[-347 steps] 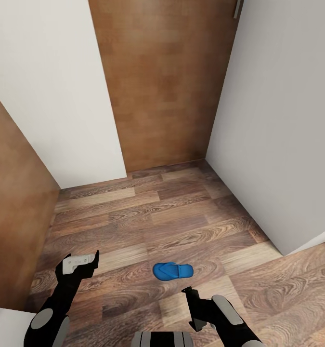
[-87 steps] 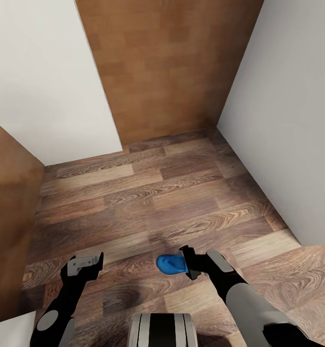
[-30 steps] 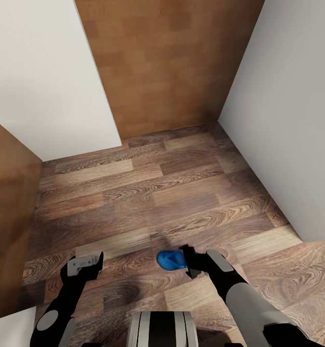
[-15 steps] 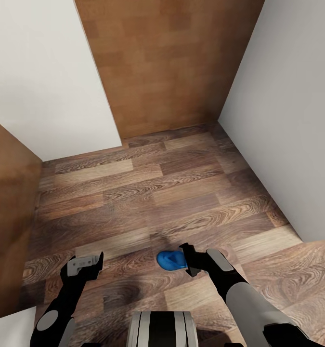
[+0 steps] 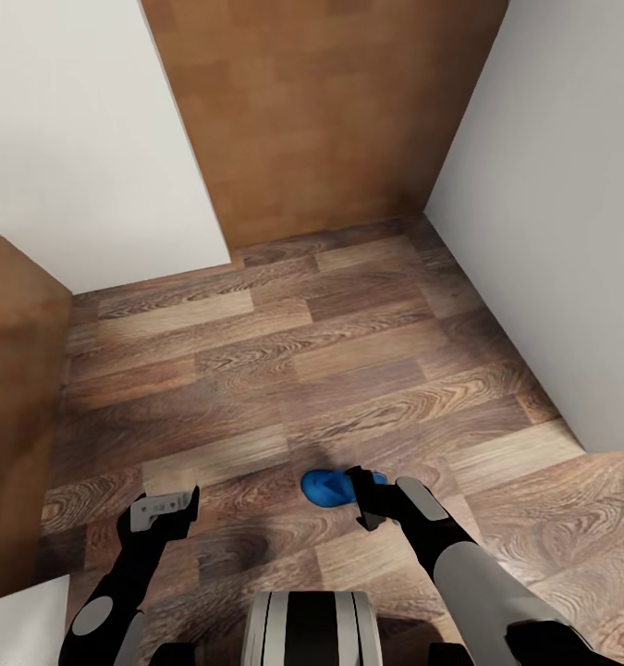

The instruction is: In the bedroom, move the book from the bed onto either nightstand, and place the two sandals side by side next to the bed.

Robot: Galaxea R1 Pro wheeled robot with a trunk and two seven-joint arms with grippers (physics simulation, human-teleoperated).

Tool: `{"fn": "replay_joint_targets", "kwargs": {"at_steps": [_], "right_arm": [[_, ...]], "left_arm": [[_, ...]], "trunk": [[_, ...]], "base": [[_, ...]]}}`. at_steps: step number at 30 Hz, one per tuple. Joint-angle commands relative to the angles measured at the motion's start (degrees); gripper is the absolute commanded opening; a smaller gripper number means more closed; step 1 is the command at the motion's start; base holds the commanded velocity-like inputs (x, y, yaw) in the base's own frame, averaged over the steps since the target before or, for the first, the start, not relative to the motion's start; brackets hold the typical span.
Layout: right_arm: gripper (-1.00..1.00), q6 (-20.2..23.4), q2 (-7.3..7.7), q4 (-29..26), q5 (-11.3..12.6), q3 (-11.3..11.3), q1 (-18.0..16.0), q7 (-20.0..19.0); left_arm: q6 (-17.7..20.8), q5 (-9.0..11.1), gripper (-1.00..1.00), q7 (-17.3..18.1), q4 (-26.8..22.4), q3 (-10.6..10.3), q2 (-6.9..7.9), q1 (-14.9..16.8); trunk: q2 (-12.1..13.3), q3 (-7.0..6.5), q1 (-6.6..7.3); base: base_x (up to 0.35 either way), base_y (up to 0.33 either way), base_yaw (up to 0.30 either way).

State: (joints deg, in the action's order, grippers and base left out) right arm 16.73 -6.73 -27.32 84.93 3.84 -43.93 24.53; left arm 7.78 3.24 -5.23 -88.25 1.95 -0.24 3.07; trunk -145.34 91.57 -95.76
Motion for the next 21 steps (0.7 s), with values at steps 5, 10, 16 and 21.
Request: {"fn": "replay_joint_targets", "kwargs": {"at_steps": [5, 10, 16, 21], "right_arm": [[1.0, 0.0, 0.02, -0.1, 0.2, 0.2, 0.0, 0.3], [1.0, 0.1, 0.0, -0.1, 0.2, 0.2, 0.0, 0.3], [1.0, 0.1, -0.01, -0.1, 0.2, 0.2, 0.0, 0.3], [1.0, 0.1, -0.01, -0.1, 0.2, 0.2, 0.0, 0.3]], "left_arm": [[0.3, 0.3, 1.0, -0.1, -0.1, 0.0, -0.02, 0.0], [0.3, 0.3, 1.0, -0.1, -0.1, 0.0, -0.02, 0.0], [0.3, 0.4, 1.0, -0.1, -0.1, 0.0, -0.02, 0.0], [0.3, 0.4, 1.0, -0.1, 0.0, 0.0, -0.02, 0.0]], "trunk": [[0.0, 0.26, -0.01], [0.0, 0.26, -0.01], [0.0, 0.26, -0.01], [0.0, 0.26, -0.01]], "base": [[0.0, 0.0, 0.0], [0.0, 0.0, 0.0], [0.0, 0.0, 0.0], [0.0, 0.0, 0.0]]}}
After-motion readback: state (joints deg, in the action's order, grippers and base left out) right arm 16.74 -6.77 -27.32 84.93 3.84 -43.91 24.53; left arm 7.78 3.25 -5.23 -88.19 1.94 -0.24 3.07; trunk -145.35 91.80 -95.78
